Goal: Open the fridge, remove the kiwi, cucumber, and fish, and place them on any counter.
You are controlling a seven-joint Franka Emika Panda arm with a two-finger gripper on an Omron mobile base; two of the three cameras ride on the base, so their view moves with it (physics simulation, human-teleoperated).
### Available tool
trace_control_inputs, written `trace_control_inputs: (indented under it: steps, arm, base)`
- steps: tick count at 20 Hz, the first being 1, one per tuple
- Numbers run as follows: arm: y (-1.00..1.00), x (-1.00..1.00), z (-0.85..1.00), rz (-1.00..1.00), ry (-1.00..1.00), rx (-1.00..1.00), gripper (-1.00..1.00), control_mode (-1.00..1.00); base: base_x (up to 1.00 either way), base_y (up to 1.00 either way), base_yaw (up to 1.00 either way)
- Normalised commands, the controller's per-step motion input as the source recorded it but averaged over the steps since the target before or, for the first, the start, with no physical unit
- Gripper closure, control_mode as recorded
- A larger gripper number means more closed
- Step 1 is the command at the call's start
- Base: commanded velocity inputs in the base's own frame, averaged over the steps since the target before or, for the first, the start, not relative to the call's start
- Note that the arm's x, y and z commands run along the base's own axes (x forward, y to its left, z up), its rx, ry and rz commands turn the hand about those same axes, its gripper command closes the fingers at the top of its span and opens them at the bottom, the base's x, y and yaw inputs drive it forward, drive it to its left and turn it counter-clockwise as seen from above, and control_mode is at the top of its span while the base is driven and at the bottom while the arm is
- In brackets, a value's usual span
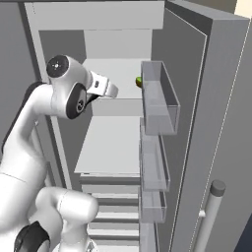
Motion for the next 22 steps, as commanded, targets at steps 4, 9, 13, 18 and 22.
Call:
trace_control_inputs:
  steps: [4, 9, 13, 18, 22]
  arm:
    - [0.00, -1.00, 0.42, 0.00, 0.05, -0.08, 1.00, -1.00]
    - [0.02, -0.80, 0.36, 0.01, 0.18, -0.09, 1.00, -1.00]
    - [0.16, -0.22, 0.02, 0.08, 0.22, -0.08, 1.00, -1.00]
    - [0.26, -0.01, -0.24, 0.16, 0.05, 0.00, 1.00, -1.00]
    - [0.27, 0.00, -0.40, 0.17, 0.00, 0.00, 1.00, -1.00]
  base:
    - [0.00, 0.00, 0.00]
    - [0.00, 0.00, 0.00]
    - [0.00, 0.00, 0.00]
    - [0.00, 0.00, 0.00]
    - [0.00, 0.00, 0.00]
